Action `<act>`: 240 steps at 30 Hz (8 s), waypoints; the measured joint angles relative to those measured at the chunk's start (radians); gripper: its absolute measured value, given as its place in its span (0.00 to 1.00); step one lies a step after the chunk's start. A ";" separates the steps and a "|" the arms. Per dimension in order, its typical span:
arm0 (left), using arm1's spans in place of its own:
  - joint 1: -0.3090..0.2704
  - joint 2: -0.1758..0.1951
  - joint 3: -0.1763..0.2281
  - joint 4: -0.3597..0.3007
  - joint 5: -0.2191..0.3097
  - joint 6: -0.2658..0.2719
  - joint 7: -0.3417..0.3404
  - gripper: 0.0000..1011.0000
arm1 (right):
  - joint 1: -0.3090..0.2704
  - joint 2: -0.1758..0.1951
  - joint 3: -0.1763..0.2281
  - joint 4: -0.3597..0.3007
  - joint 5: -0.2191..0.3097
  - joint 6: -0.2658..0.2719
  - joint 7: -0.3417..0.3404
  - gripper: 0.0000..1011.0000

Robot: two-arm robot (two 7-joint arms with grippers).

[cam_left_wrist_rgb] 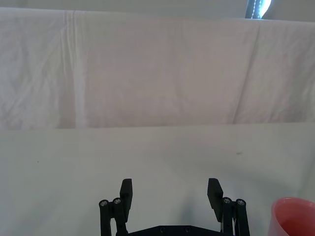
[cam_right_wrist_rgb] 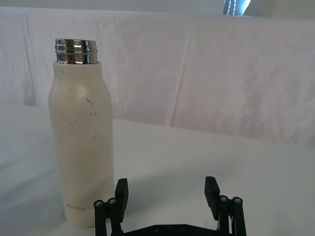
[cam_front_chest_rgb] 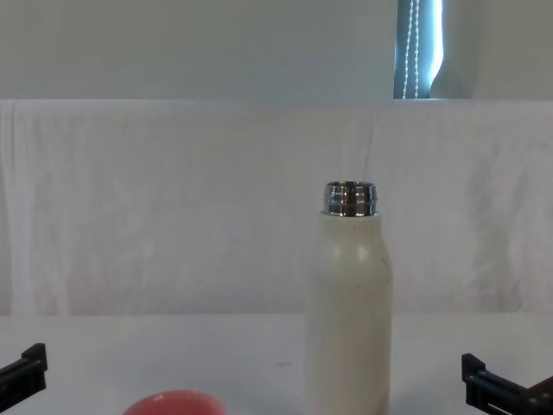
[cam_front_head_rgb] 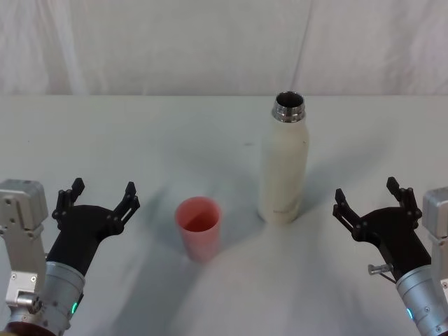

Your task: Grasp the thermos with one hand and pour water into the cup lid.

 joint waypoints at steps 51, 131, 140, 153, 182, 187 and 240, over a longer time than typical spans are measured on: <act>0.000 0.000 0.000 0.000 0.000 0.000 0.000 0.99 | 0.000 -0.001 0.000 0.000 0.000 0.000 0.002 0.99; 0.000 0.000 0.000 0.000 0.000 0.000 0.000 0.99 | 0.196 -0.117 -0.074 0.129 -0.023 0.081 0.202 0.99; 0.000 0.000 0.000 0.000 0.000 0.000 0.000 0.99 | 0.223 -0.129 -0.071 0.164 -0.005 0.076 0.207 0.99; 0.000 0.000 0.000 0.000 0.000 0.000 0.000 0.99 | 0.266 -0.137 -0.067 0.225 0.019 0.079 0.215 0.99; 0.000 0.000 0.000 0.000 0.000 0.000 0.000 0.99 | 0.294 -0.143 -0.080 0.254 0.024 0.088 0.210 0.97; 0.000 0.000 0.000 0.000 0.000 0.000 0.000 0.99 | 0.294 -0.142 -0.080 0.250 0.022 0.096 0.207 0.95; 0.000 0.000 0.000 0.000 0.000 0.000 0.000 0.99 | 0.262 -0.121 -0.073 0.113 0.026 0.137 0.204 0.95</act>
